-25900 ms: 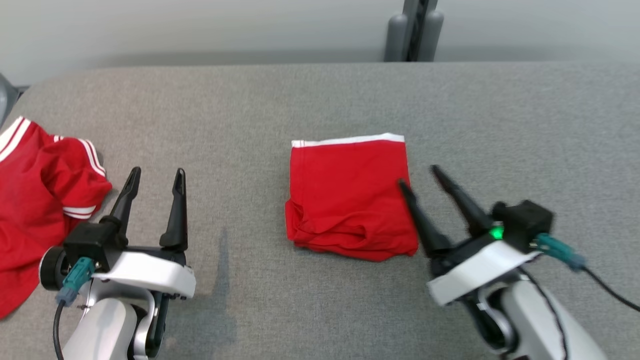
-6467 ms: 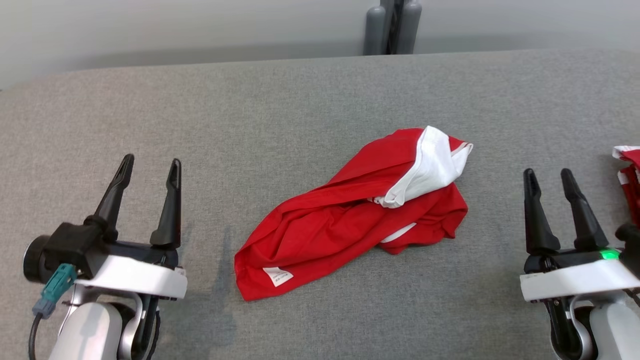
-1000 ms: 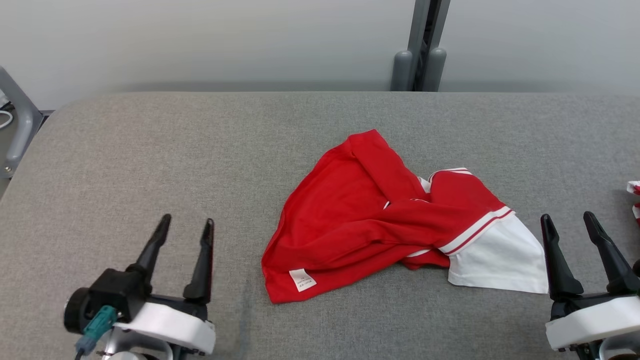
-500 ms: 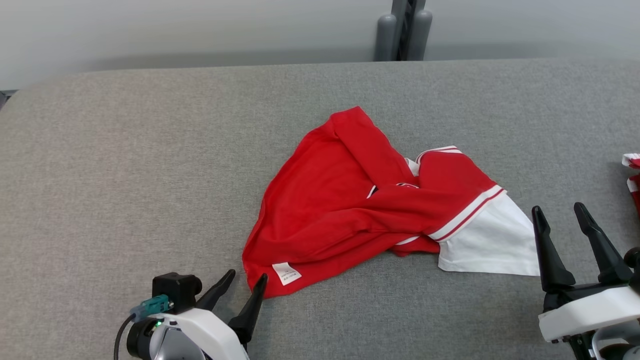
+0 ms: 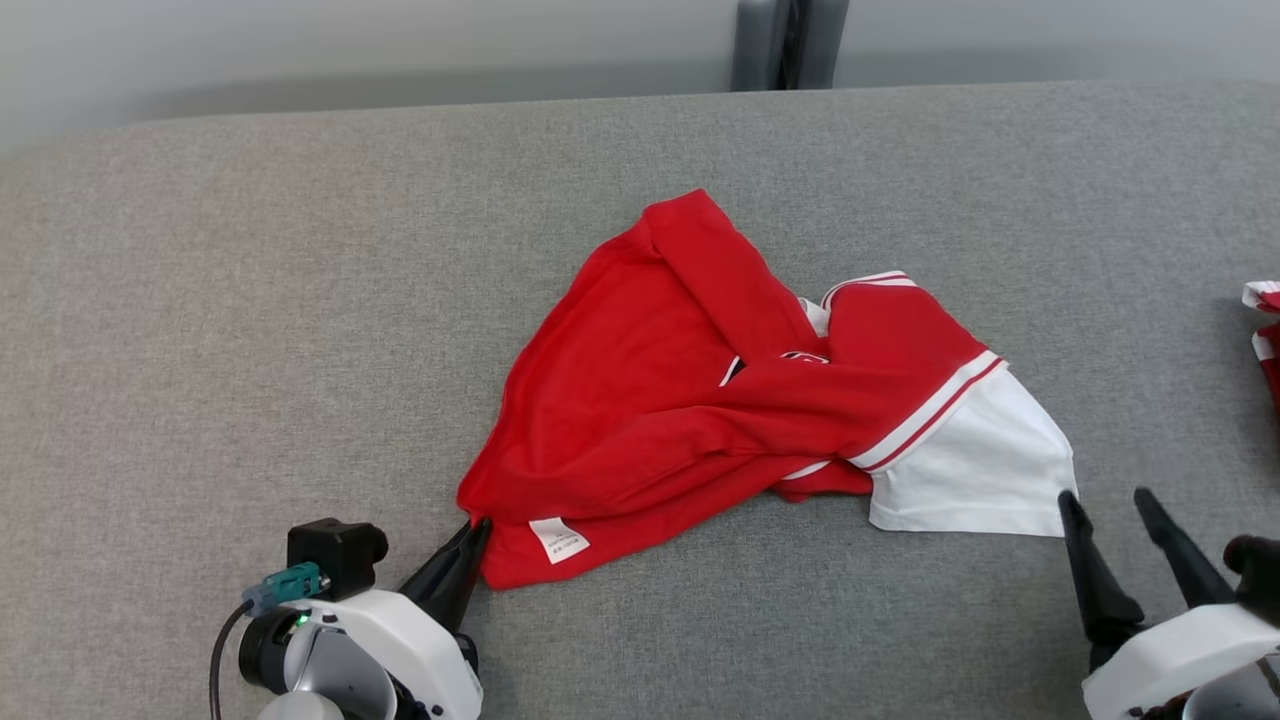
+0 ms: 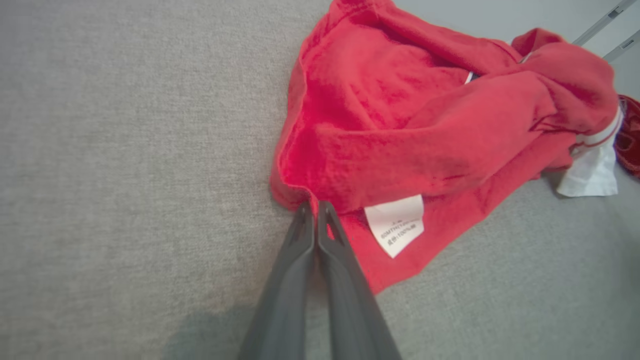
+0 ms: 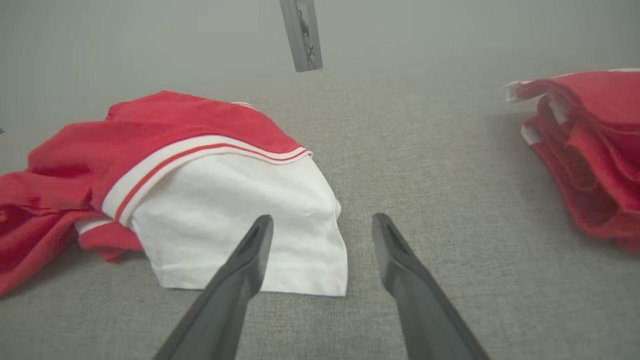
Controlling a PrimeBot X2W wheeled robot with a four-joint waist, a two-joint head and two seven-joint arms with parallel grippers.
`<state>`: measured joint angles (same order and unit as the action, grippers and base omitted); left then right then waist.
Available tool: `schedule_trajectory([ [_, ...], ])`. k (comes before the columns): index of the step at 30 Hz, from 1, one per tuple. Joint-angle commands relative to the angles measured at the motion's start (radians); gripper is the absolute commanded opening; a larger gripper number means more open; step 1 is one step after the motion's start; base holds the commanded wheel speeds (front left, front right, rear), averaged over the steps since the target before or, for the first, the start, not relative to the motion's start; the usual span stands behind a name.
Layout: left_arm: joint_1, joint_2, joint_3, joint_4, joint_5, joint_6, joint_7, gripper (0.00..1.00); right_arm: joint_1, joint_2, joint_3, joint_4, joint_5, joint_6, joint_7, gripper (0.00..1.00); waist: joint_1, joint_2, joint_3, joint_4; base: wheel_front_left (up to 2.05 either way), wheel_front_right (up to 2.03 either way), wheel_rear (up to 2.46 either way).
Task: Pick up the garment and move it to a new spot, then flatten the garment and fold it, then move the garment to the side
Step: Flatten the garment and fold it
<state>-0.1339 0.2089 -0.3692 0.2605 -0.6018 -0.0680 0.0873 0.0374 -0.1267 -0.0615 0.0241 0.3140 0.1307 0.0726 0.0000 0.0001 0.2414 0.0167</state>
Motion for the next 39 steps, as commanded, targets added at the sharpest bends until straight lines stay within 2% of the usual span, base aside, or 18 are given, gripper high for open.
schedule_trajectory([
  [1, -0.023, 0.005, 0.003, -0.001, 0.005, -0.001, -0.006, 0.00, -0.007, -0.011, 0.000, 0.018, 0.009, 0.000, -0.002, 1.00, 0.0000, -0.0001, 0.006, 0.003, 0.00, 0.00, 0.00],
  [10, -0.049, 0.010, -0.006, -0.001, 0.015, -0.001, -0.015, 0.00, -0.115, -0.048, 0.068, 0.246, 0.073, 0.000, -0.005, 0.98, 0.0000, -0.0001, 0.036, 0.020, 0.00, 0.00, 0.00],
  [11, -0.050, 0.011, -0.006, -0.002, 0.015, 0.000, -0.018, 0.00, -0.122, -0.048, 0.078, 0.263, 0.084, 0.000, -0.002, 0.51, 0.0000, -0.0001, 0.038, 0.022, 0.00, 0.00, 0.00],
  [12, -0.050, 0.011, -0.003, -0.003, 0.018, 0.004, -0.027, 0.00, -0.129, -0.049, 0.084, 0.277, 0.088, 0.000, -0.007, 0.22, 0.0000, -0.0001, 0.039, 0.023, 0.00, 0.00, 0.00],
  [13, -0.053, 0.015, -0.003, -0.006, 0.028, 0.009, -0.034, 0.00, -0.130, -0.049, 0.091, 0.281, 0.096, 0.000, -0.014, 0.00, 0.0000, -0.0001, 0.041, 0.024, 0.00, 0.00, 0.00],
  [16, -0.066, 0.019, 0.008, -0.027, 0.041, 0.023, -0.069, 0.00, -0.146, -0.040, 0.094, 0.252, 0.152, 0.000, -0.060, 0.00, 0.0000, -0.0001, 0.041, 0.025, 0.00, 0.00, 0.00],
  [19, -0.070, 0.029, 0.027, -0.070, 0.060, 0.041, -0.110, 0.00, -0.160, -0.032, 0.105, 0.169, 0.275, 0.000, -0.101, 0.00, 0.0000, -0.0001, 0.031, 0.022, 0.00, 0.00, 0.00],
  [23, -0.092, 0.062, 0.057, -0.155, 0.097, 0.081, -0.143, 0.00, -0.173, -0.062, 0.116, 0.030, 0.420, 0.000, -0.131, 0.00, 0.0000, -0.0001, 0.010, 0.016, 0.00, 0.00, 0.00],
  [26, -0.107, 0.091, 0.079, -0.236, 0.119, 0.107, -0.143, 0.00, -0.201, -0.095, 0.113, -0.073, 0.479, 0.000, -0.141, 0.00, 0.0000, -0.0001, -0.008, 0.011, 0.00, 0.00, 0.00],
  [31, -0.140, 0.119, 0.105, -0.335, 0.131, 0.127, -0.122, 0.00, -0.269, -0.125, 0.085, -0.163, 0.511, 0.000, -0.154, 0.00, 0.0000, -0.0001, -0.027, 0.003, 0.00, 0.00, 0.00],
  [39, -0.259, 0.175, 0.156, -0.463, 0.153, 0.151, -0.074, 0.00, -0.500, -0.109, -0.011, -0.255, 0.496, 0.000, -0.141, 0.00, 0.0000, -0.0001, -0.065, -0.003, 0.00, 0.00, 0.00],
])
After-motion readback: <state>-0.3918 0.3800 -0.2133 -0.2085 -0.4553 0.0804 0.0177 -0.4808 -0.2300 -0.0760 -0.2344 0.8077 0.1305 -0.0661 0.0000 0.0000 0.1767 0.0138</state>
